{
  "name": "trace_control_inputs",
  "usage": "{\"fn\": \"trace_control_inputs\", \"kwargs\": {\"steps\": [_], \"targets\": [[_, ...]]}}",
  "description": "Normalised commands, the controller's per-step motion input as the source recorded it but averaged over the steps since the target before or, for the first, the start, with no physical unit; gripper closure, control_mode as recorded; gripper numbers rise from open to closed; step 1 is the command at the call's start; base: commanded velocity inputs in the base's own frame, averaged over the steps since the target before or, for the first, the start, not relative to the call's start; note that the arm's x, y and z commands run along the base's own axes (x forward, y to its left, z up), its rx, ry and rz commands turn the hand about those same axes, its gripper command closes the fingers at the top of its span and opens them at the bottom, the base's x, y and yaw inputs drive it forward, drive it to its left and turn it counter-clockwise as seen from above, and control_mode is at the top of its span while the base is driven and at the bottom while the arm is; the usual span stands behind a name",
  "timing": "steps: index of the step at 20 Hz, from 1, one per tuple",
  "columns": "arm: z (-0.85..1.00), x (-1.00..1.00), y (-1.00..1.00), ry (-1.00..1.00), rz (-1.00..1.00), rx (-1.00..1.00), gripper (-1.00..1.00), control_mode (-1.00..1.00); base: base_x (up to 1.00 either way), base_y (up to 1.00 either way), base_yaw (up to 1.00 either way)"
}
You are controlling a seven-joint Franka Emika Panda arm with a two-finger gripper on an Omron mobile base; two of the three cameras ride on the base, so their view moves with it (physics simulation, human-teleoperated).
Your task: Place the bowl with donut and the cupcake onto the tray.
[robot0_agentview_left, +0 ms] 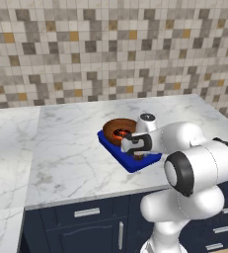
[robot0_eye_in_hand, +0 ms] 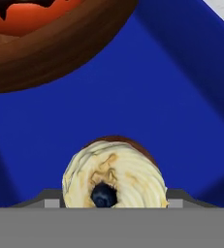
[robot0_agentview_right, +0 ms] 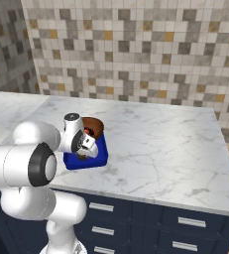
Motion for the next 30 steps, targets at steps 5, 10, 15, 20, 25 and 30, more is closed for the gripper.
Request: {"fn": "trace_control_inputs", "kwargs": {"steps": [5,10,15,20,25,30], "targets": [[-0.10,0.01,0.00,0.00,0.00,0.00,1.00,-1.00,0.00,0.00,0.00],[-0.10,0.03,0.00,0.00,0.00,0.00,1.00,-1.00,0.00,0.00,0.00],[-0.11,0.02,0.00,0.00,0.00,0.00,1.00,-1.00,0.00,0.00,0.00],[-0.04,0.00,0.00,0.00,0.00,0.00,1.00,-1.00,0.00,0.00,0.00],[-0.05,0.01,0.00,0.00,0.00,0.00,1.00,-1.00,0.00,0.00,0.00],[-0.04,0.00,0.00,0.01,0.00,0.00,1.00,-1.00,0.00,0.00,0.00]]}}
